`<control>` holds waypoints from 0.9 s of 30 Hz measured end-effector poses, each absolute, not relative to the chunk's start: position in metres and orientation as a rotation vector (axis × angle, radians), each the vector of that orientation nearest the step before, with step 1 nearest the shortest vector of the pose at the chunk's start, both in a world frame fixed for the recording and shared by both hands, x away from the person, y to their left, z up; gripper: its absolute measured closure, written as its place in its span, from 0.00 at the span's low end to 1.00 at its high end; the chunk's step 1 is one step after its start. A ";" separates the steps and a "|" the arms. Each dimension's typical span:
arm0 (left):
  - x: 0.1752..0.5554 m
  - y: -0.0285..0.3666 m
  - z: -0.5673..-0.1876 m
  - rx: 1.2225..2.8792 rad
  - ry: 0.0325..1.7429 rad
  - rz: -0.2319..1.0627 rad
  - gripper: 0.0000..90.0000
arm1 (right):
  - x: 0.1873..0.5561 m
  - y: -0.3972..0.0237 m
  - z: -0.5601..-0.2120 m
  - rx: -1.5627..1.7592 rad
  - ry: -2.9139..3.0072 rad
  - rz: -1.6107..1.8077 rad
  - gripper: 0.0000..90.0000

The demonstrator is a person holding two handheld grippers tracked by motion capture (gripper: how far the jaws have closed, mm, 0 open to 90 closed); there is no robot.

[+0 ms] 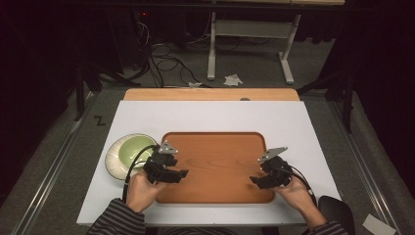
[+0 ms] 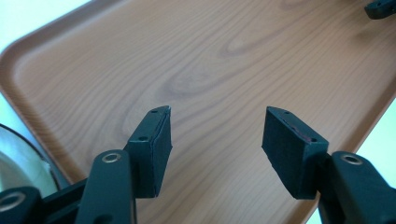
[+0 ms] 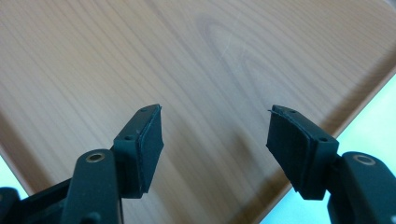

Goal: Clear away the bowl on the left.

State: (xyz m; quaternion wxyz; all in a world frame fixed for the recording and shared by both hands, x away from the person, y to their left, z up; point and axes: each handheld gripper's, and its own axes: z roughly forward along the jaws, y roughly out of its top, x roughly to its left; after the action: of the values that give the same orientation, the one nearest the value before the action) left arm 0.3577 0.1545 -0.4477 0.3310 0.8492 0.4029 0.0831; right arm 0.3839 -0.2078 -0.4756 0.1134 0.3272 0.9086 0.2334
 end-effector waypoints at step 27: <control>0.364 0.184 -0.428 2.134 1.141 0.286 0.46 | 0.384 -0.207 -0.476 0.959 2.667 0.671 0.41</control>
State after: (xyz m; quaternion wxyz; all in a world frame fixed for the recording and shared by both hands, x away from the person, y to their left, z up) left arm 0.3637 0.1843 -0.4284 0.3452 0.8219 0.4395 0.1103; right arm 0.3842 -0.2072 -0.4764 0.1143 0.3270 0.9097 0.2290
